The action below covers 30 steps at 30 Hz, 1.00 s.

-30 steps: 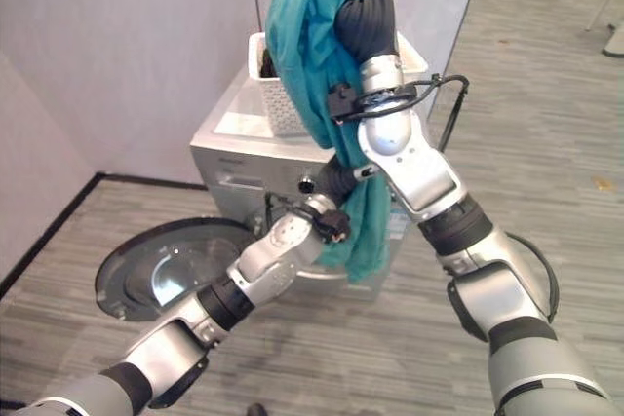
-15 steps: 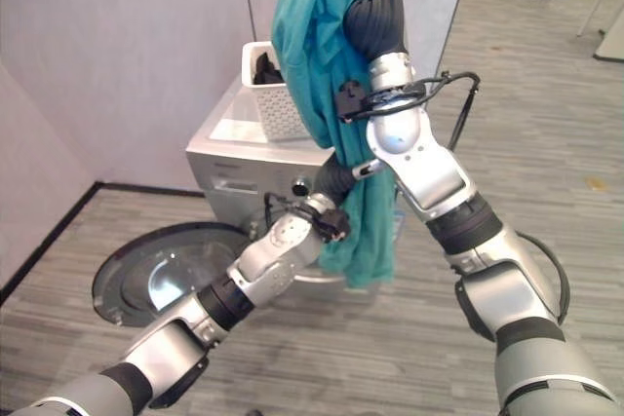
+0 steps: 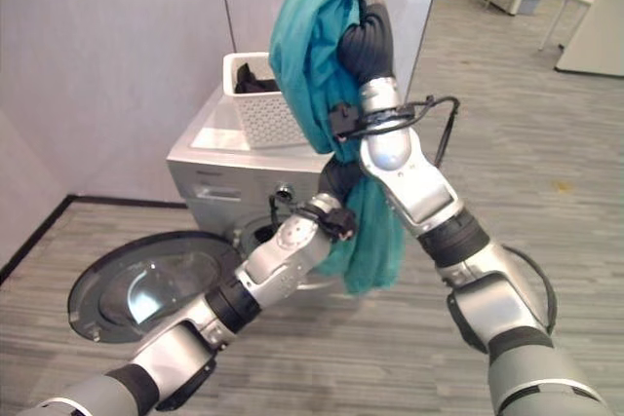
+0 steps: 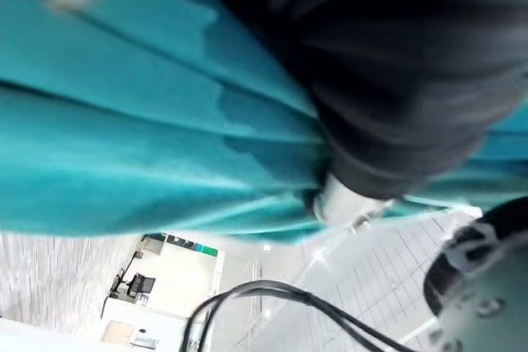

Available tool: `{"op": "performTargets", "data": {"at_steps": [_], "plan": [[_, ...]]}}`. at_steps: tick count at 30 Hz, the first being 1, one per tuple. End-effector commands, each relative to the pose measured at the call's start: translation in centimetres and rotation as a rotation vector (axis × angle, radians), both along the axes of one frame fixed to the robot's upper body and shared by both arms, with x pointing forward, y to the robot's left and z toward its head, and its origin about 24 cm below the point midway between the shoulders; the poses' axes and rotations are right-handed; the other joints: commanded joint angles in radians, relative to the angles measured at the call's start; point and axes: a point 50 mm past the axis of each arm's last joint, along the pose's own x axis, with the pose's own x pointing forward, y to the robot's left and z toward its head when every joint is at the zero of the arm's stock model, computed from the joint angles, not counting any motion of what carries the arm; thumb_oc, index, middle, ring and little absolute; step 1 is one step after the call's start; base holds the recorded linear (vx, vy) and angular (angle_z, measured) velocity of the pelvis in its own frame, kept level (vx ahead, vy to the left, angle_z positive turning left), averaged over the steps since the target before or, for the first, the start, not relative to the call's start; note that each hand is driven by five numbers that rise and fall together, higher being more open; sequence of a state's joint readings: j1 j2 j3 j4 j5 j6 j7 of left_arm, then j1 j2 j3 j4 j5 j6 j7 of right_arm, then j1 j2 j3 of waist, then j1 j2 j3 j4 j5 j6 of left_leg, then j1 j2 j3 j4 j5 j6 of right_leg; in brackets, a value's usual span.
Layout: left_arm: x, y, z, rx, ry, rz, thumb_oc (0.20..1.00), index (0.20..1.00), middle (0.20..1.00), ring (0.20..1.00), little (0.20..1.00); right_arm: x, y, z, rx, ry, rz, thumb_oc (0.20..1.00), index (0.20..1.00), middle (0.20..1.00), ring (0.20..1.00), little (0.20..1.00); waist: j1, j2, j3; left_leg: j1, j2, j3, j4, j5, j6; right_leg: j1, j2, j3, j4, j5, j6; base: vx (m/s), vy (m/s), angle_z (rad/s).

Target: Grab the laundry basket,head to the washer,open it,put in the laundry and shut it.

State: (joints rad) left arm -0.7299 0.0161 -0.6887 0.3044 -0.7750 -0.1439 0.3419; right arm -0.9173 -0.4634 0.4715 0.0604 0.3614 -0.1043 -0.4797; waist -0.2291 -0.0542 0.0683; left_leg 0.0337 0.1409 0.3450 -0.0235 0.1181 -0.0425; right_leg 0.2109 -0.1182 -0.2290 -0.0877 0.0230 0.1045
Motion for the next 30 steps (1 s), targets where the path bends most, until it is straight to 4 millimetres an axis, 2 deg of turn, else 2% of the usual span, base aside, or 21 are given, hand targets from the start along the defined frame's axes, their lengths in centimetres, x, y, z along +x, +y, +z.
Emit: {"op": "performTargets", "data": {"at_steps": [1, 9, 12, 13, 15, 16, 17, 20, 21, 26, 28, 30], "plan": [[0.4, -1.0, 2.9, -0.072, -0.114, 0.046, 0.200, 0.200, 0.200, 0.200, 0.200, -0.8, 0.0, 2.6, 0.072, -0.114, 0.040, 0.200, 0.200, 0.200, 0.200, 0.200, 0.038, 0.032, -0.020, 0.064, 0.137, 0.033, 0.080, -0.109, -0.103, -0.050, 0.006, 0.015, 0.059, -0.123, -0.033, 0.00, 0.000, 0.00], [0.9, 1.1, 1.8, -0.038, -0.129, 0.154, 0.200, 0.200, 0.200, 0.200, 0.200, -2.0, -0.9, 1.0, 0.102, -0.124, 0.030, 0.200, 0.200, 0.200, 0.200, 0.200, 0.034, 0.033, -0.013, 0.064, 0.139, 0.042, 0.084, -0.111, -0.104, -0.056, 0.002, 0.017, 0.065, -0.121, -0.031, 0.00, 0.000, 0.00], [1.0, 2.2, 1.0, -0.066, -0.092, 0.195, 0.200, 0.200, 0.200, 0.200, 0.200, -2.6, -1.9, 0.5, 0.121, -0.143, -0.007, 0.200, 0.200, 0.200, 0.200, 0.200, 0.030, 0.033, -0.008, 0.064, 0.137, 0.049, 0.089, -0.114, -0.102, -0.060, 0.000, 0.018, 0.068, -0.122, -0.028, 0.01, 0.011, -0.05], [1.0, 2.5, 0.6, -0.081, -0.071, 0.202, 0.200, 0.200, 0.200, 0.200, 0.200, -2.8, -2.1, 0.1, 0.123, -0.137, -0.014, 0.307, 0.307, 0.307, 0.307, 0.307, 0.030, 0.032, -0.008, 0.063, 0.137, 0.050, 0.091, -0.115, -0.102, -0.061, -0.001, 0.018, 0.069, -0.123, -0.028, 0.01, 0.006, -0.12], [0.8, 3.0, -0.2, -0.112, -0.027, 0.209, 0.200, 0.200, 0.200, 0.200, 0.200, -3.3, -2.6, -0.6, 0.129, -0.130, -0.019, 0.454, 0.454, 0.454, 0.454, 0.454, 0.028, 0.031, -0.005, 0.061, 0.138, 0.050, 0.094, -0.116, -0.101, -0.064, -0.003, 0.020, 0.071, -0.124, -0.028, 0.01, 0.004, -0.13], [0.6, 3.4, -0.6, -0.120, -0.015, 0.215, 0.200, 0.200, 0.200, 0.200, 0.200, -3.7, -3.0, -0.9, 0.131, -0.134, -0.021, 0.598, 0.598, 0.598, 0.598, 0.598, 0.026, 0.031, -0.001, 0.061, 0.139, 0.051, 0.095, -0.117, -0.100, -0.067, -0.003, 0.020, 0.073, -0.125, -0.027, 0.01, -0.001, -0.06], [0.3, 3.7, -1.2, -0.123, -0.001, 0.216, 0.200, 0.200, 0.200, 0.200, 0.200, -4.1, -3.5, -1.3, 0.127, -0.135, -0.028, 1.000, 1.000, 1.000, 1.000, 1.000, 0.025, 0.030, 0.002, 0.060, 0.140, 0.052, 0.097, -0.117, -0.100, -0.069, -0.003, 0.020, 0.074, -0.126, -0.027, 0.00, 0.000, 0.00], [0.0, 4.2, -2.0, -0.127, 0.023, 0.226, 0.200, 0.200, 0.200, 0.200, 0.200, -4.8, -4.4, -2.1, 0.129, -0.130, -0.051, 1.000, 1.000, 1.000, 1.000, 1.000, 0.025, 0.028, 0.007, 0.060, 0.142, 0.053, 0.105, -0.123, -0.101, -0.067, -0.002, 0.021, 0.076, -0.130, -0.026, 0.00, -0.002, -0.01], [-0.4, 4.9, -2.9, -0.135, 0.048, 0.240, 0.200, 0.200, 0.200, 0.200, 0.200, -5.5, -5.6, -2.9, 0.135, -0.123, -0.084, 1.000, 1.000, 1.000, 1.000, 1.000, 0.025, 0.028, 0.013, 0.057, 0.142, 0.055, 0.108, -0.125, -0.100, -0.071, -0.003, 0.021, 0.077, -0.131, -0.026, 0.00, 0.000, 0.00], [-1.2, 6.8, -5.0, -0.146, 0.115, 0.285, 0.200, 0.200, 0.200, 0.200, 0.200, -7.0, -7.6, -4.7, 0.155, -0.099, -0.157, 1.000, 1.000, 1.000, 1.000, 1.000, 0.023, 0.030, 0.024, 0.052, 0.141, 0.059, 0.112, -0.129, -0.097, -0.079, -0.005, 0.020, 0.080, -0.131, -0.023, 0.00, 0.000, 0.00], [-2.3, 8.7, -7.5, -0.127, 0.180, 0.322, 0.200, 0.200, 0.200, 0.200, 0.200, -8.5, -9.7, -6.7, 0.187, -0.055, -0.244, 1.000, 1.000, 1.000, 1.000, 1.000, 0.021, 0.031, 0.035, 0.045, 0.138, 0.059, 0.115, -0.132, -0.094, -0.082, -0.009, 0.018, 0.080, -0.132, -0.020, 0.00, 0.000, 0.00], [-3.1, 9.8, -9.0, -0.115, 0.230, 0.345, 0.200, 0.200, 0.200, 0.200, 0.200, -9.4, -10.8, -8.5, 0.206, 0.008, -0.307, 1.000, 1.000, 1.000, 1.000, 1.000, 0.017, 0.035, 0.048, 0.040, 0.134, 0.060, 0.115, -0.133, -0.092, -0.087, -0.012, 0.014, 0.081, -0.130, -0.018, 0.00, -0.002, -0.02]]}}
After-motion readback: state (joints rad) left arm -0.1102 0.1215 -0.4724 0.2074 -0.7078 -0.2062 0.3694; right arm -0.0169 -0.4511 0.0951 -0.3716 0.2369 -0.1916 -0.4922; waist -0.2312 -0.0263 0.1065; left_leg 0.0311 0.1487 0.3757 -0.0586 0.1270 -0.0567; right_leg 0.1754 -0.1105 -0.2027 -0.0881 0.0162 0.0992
